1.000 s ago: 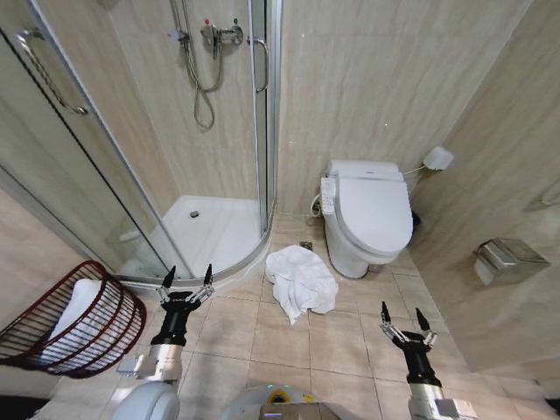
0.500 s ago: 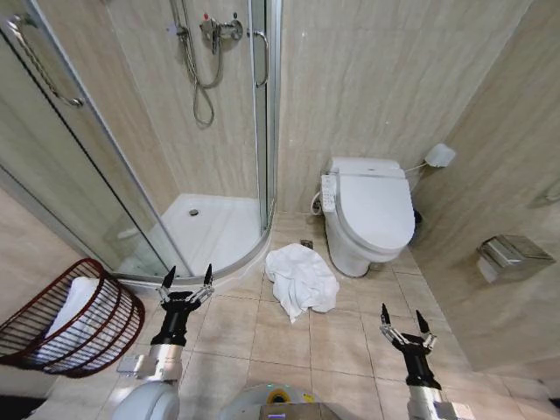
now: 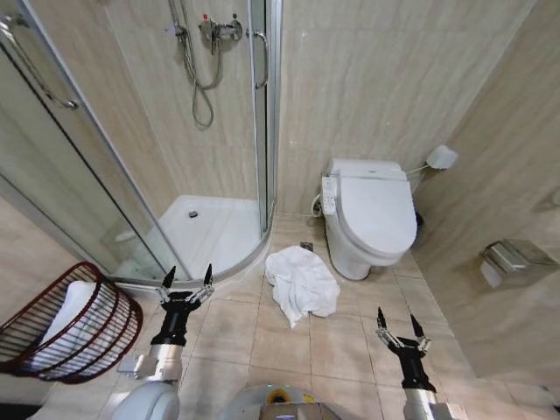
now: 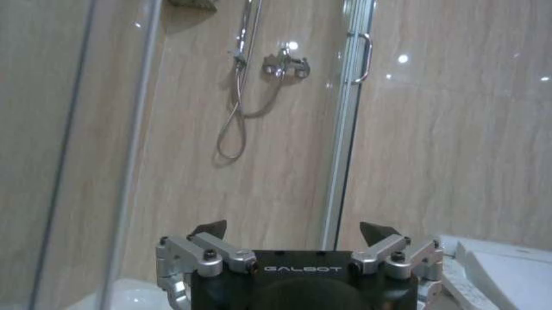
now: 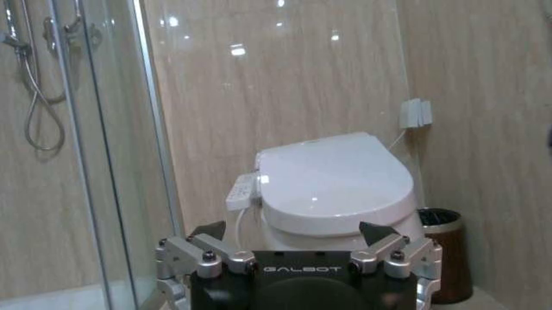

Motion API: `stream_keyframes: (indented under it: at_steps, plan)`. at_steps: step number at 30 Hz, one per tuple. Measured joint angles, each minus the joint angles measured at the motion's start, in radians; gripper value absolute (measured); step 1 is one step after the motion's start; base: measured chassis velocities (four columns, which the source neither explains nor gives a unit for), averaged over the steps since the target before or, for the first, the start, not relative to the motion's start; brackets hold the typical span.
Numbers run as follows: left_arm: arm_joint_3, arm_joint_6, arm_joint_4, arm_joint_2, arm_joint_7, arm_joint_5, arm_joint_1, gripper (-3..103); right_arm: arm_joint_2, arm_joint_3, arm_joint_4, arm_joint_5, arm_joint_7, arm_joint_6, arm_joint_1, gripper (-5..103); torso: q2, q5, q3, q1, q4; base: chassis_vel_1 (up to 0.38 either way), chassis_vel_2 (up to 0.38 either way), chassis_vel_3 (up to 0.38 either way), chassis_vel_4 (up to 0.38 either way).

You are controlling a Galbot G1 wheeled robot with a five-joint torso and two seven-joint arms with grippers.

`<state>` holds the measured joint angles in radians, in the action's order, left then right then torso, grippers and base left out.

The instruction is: Discard the used towel into the hamper.

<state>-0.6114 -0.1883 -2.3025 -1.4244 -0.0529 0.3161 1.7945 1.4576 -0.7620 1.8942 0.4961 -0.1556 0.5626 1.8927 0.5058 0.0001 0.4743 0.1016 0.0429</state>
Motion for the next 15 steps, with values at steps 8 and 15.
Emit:
stream_keyframes:
  at_steps: [8,15]
  plan:
    - [0.0,0.0,0.0,0.0,0.0,0.0,0.0,100,0.005,0.011,-0.012,-0.003,-0.02,0.037,-0.004,100,0.002,0.0002,0.001,0.002,0.0002,-0.162,0.172,0.191,-0.162]
    - [0.0,0.0,0.0,0.0,0.0,0.0,0.0,100,0.008,0.016,-0.015,-0.009,-0.025,0.04,-0.006,100,0.004,-0.0004,0.002,0.002,-0.0002,-0.014,0.012,-0.016,-0.021]
